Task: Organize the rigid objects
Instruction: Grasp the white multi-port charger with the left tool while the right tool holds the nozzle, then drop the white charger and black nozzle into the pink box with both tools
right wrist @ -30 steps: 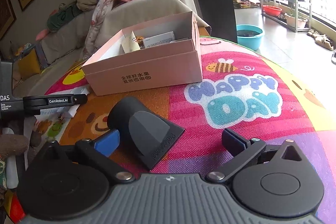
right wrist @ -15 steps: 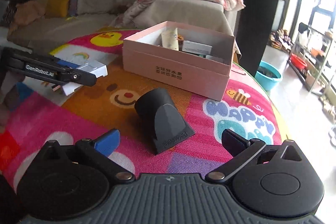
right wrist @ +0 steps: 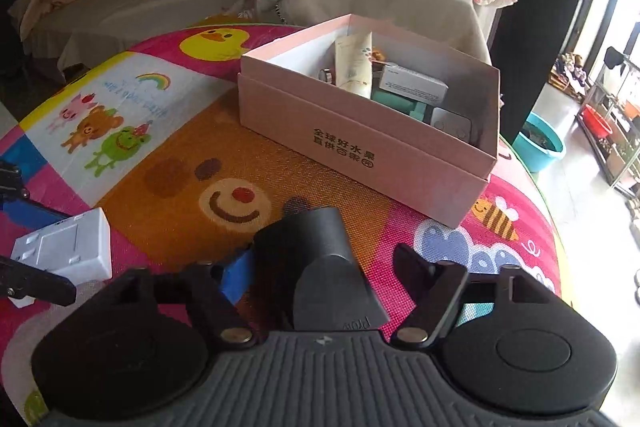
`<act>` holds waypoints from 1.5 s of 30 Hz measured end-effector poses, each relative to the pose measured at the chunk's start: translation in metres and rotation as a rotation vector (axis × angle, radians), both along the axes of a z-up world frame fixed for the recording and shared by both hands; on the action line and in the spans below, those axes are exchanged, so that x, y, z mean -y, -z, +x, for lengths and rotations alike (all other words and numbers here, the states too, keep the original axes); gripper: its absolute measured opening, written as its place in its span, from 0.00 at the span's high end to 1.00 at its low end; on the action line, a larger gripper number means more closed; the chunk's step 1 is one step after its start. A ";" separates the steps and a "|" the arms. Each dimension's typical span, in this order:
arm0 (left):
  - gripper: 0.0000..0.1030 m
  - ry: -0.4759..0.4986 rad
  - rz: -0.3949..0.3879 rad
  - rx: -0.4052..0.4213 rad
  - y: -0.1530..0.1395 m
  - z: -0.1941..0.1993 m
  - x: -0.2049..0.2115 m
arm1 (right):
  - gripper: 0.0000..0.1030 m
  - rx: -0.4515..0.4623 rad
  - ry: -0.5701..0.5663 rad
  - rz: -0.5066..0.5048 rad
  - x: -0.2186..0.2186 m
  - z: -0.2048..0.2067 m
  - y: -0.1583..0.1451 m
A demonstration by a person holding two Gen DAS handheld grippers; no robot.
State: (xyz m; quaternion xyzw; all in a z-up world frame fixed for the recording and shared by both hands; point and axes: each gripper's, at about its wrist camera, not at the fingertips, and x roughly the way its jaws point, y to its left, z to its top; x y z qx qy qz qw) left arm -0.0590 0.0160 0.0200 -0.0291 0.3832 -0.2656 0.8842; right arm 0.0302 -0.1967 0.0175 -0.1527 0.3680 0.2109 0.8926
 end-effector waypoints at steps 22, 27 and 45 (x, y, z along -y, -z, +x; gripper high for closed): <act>0.50 -0.097 -0.129 0.165 -0.095 0.220 0.039 | 0.23 0.192 0.335 0.175 0.021 0.112 -0.130; 0.50 -0.119 -0.086 0.157 -0.062 0.203 0.029 | 0.23 0.164 0.418 0.156 0.029 0.092 -0.085; 0.50 -0.304 0.125 0.148 0.013 0.059 -0.007 | 0.00 -0.014 0.460 0.100 -0.012 -0.005 0.022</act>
